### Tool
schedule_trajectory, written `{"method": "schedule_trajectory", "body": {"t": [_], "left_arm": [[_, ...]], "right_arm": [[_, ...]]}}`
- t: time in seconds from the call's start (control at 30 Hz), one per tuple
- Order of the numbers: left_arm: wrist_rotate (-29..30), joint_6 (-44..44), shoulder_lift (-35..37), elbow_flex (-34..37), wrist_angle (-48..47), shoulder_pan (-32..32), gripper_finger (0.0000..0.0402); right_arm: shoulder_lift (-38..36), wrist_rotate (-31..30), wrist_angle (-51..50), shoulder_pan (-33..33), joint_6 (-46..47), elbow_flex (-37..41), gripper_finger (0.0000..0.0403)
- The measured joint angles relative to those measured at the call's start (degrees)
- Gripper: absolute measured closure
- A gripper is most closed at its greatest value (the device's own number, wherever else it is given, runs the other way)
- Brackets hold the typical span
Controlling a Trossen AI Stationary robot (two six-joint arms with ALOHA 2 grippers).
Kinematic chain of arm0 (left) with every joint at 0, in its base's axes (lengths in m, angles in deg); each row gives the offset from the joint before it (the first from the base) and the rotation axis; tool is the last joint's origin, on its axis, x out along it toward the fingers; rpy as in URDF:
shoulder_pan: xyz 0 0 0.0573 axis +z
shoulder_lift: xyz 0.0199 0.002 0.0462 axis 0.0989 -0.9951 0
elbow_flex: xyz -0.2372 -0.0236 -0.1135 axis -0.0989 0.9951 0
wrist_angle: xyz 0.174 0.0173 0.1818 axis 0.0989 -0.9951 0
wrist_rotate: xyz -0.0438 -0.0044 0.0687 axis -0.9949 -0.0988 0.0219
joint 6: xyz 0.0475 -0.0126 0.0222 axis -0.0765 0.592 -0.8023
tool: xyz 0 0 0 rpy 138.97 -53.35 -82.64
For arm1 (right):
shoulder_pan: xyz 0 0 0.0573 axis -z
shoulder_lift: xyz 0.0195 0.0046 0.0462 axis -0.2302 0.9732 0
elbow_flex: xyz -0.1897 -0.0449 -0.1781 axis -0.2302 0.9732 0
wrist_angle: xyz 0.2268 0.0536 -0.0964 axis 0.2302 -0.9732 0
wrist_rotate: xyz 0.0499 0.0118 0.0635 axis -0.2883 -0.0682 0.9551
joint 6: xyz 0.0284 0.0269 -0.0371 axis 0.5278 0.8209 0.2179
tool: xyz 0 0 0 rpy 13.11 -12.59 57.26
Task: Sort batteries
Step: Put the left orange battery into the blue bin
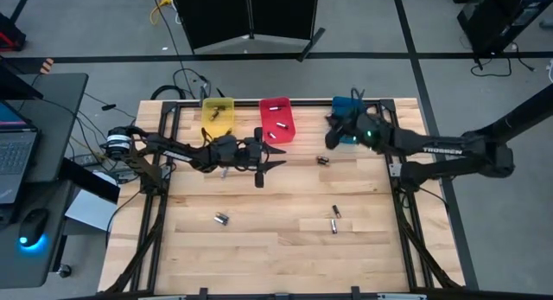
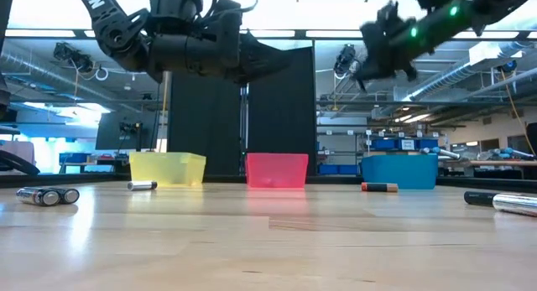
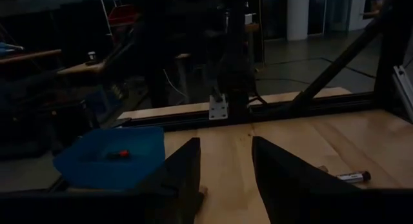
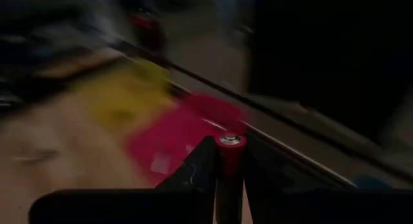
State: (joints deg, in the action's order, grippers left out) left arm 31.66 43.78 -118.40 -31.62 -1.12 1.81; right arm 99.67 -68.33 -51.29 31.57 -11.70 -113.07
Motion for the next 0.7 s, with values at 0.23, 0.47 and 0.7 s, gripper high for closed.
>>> {"method": "schedule_trajectory", "body": {"t": [0.23,0.47,0.7], "left_arm": [[0.0,0.02,0.02,2.43,3.6,0.0,0.0263],[0.0,0.02,0.04,3.19,4.41,0.0,0.0264],[0.0,0.04,0.04,3.26,4.49,0.0,0.0264]], "right_arm": [[5.07,8.26,-11.01,16.9,4.23,0.0,0.034],[13.39,15.47,-11.7,26.45,4.36,0.0,0.034],[21.19,16.81,-12.23,30.8,4.43,0.0,0.034]]}}
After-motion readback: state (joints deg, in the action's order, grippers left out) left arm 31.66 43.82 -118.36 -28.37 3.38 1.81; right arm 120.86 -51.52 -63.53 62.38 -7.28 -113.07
